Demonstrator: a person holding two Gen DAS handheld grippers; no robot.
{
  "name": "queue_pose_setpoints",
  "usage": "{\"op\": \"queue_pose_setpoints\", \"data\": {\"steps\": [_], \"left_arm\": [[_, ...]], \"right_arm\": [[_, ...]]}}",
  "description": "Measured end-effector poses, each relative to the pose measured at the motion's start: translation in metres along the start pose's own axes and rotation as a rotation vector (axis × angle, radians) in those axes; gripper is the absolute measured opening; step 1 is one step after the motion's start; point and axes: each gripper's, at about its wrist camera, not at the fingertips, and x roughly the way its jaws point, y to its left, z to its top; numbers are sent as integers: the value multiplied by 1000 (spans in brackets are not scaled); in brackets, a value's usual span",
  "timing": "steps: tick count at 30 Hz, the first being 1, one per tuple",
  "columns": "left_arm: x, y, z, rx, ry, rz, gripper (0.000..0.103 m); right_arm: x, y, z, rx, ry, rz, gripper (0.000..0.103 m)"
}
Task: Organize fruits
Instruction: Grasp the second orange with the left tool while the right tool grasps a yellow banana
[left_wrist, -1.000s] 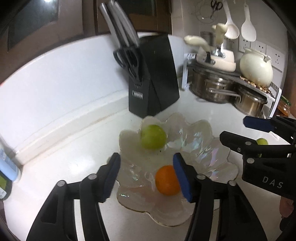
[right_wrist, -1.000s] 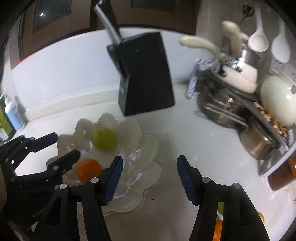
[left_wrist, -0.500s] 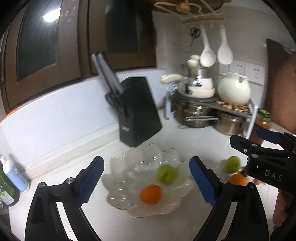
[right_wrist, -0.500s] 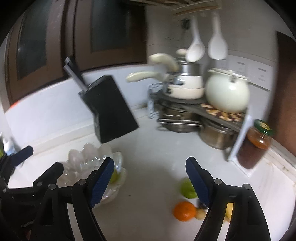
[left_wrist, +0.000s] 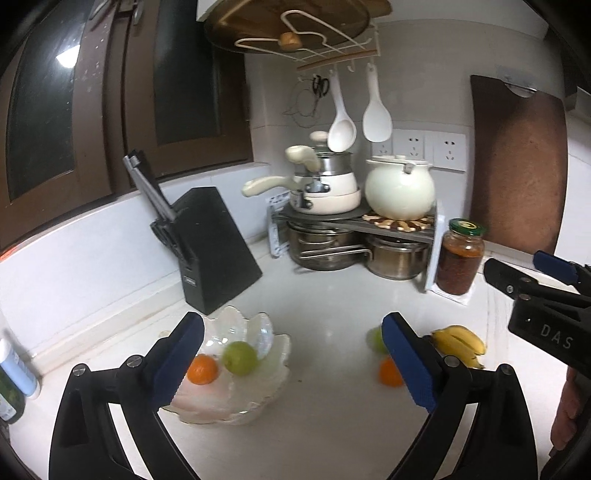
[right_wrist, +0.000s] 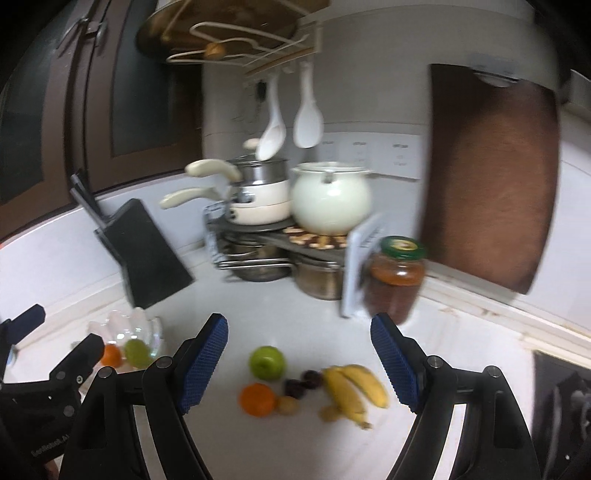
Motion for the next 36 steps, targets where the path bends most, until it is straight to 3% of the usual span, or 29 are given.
{"op": "queue_pose_setpoints", "data": {"steps": [4,18,24,36], "left_arm": [[-1,-19,-3,20,12,-25,98],[12,-56,-20,64,43,-65,98],[28,-67,-29,88,82,-81,97],[81,-84,-41,118,227,-165,82]], "right_arm": [[-7,-20,-6,13,5,-47,80],[4,-55,-28,24,81,-41,80],[26,-60,-40,37,149,-10,77],[85,-64,-57,54,331,69,67]]}}
